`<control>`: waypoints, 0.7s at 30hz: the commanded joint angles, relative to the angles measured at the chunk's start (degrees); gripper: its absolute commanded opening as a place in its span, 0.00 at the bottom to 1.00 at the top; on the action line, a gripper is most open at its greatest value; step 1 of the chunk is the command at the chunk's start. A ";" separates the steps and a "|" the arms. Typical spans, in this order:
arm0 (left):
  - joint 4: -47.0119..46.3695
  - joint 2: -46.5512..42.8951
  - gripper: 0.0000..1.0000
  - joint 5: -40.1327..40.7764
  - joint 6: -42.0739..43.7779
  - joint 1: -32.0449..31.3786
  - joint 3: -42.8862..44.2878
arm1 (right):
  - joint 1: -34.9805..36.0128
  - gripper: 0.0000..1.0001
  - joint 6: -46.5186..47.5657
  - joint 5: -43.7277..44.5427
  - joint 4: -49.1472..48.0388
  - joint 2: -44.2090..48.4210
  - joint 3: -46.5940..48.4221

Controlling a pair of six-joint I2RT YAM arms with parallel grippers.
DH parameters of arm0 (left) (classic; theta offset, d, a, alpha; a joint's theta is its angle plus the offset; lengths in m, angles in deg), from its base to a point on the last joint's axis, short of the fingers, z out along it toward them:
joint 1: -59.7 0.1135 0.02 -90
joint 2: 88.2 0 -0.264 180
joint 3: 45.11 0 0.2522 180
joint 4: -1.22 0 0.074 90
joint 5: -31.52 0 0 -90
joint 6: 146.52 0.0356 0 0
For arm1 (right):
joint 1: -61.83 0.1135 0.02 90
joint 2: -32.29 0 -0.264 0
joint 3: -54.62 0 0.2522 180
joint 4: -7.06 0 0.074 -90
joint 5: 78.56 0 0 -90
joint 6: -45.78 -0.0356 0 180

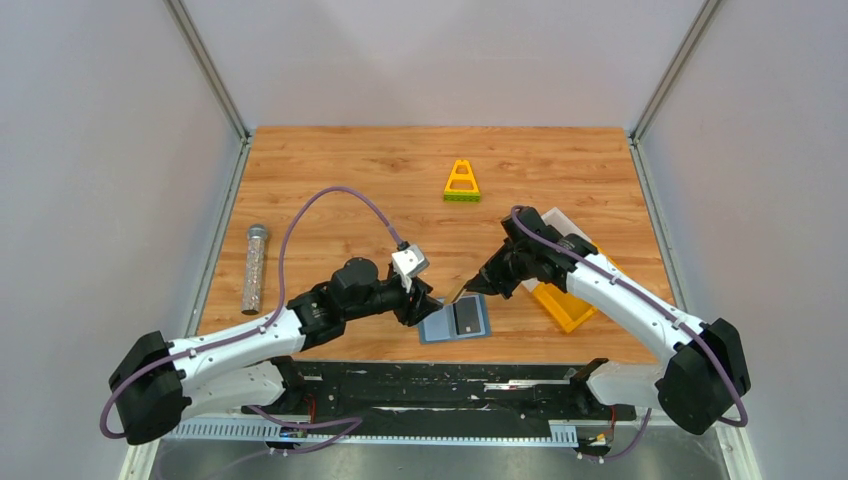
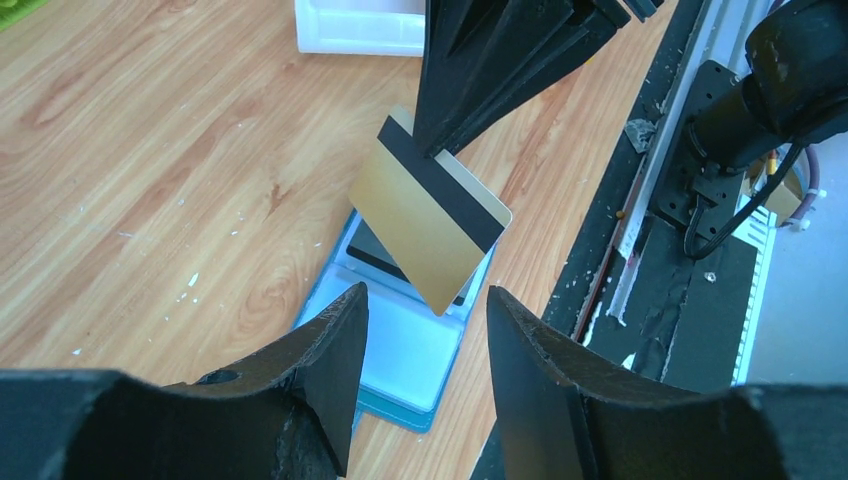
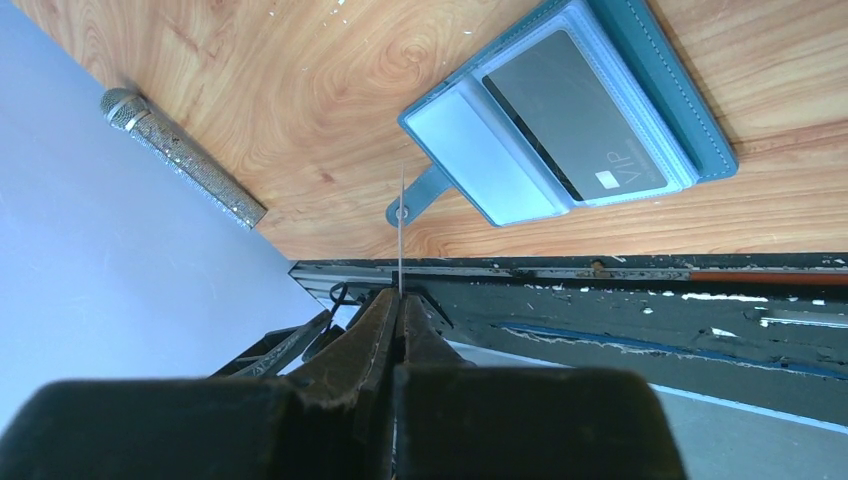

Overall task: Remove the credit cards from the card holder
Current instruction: Place the credit card in the storage box.

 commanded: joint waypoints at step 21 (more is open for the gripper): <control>-6.88 6.49 0.56 -0.34 2.90 -2.08 0.84 | -0.24 0.00 -10.06 -1.84 2.43 1.46 1.22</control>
